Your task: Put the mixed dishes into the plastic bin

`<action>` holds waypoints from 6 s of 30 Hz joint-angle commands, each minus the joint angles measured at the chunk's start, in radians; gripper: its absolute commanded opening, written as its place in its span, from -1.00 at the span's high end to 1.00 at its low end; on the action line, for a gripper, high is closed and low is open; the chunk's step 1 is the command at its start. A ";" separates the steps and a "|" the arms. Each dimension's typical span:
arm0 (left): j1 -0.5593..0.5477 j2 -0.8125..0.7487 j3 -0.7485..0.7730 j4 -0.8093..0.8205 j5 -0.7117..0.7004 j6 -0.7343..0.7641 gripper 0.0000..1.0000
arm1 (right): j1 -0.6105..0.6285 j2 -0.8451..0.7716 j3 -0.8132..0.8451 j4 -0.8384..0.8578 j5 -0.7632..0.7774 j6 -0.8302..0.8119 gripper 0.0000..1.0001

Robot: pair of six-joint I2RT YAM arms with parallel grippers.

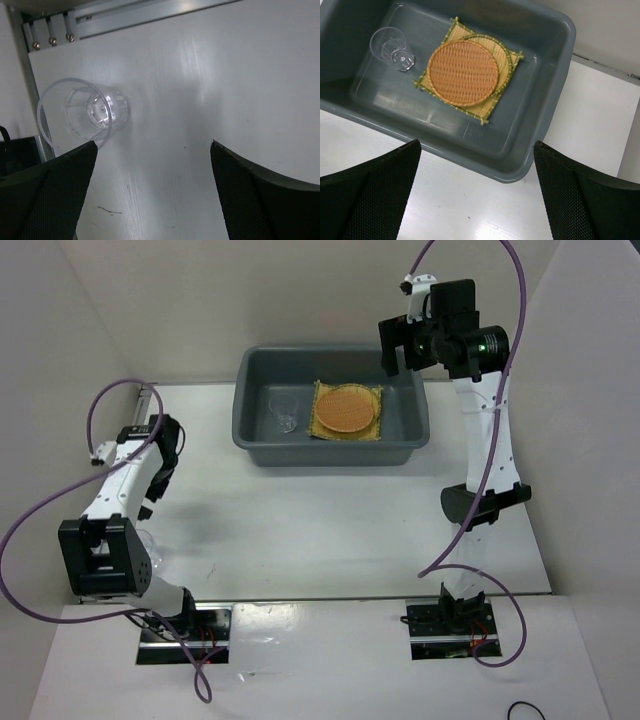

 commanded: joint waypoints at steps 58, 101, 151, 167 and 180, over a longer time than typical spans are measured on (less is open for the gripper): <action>-0.445 0.810 1.393 -0.033 0.684 0.921 1.00 | 0.010 0.011 0.042 0.007 0.006 0.003 -0.95; -0.486 0.863 1.858 -0.042 0.452 0.835 -0.92 | 0.010 -0.036 -0.196 0.007 -0.103 0.014 1.00; -0.416 -0.325 0.295 0.156 0.279 0.671 -1.00 | 0.175 0.819 0.354 0.118 -0.130 0.009 1.00; -0.379 -0.354 0.232 0.174 0.316 0.689 -1.00 | 0.193 0.784 0.354 0.123 -0.261 -0.006 1.00; -0.359 -0.394 0.213 0.154 0.325 0.689 -1.00 | 0.193 0.836 0.354 0.198 0.274 0.061 1.00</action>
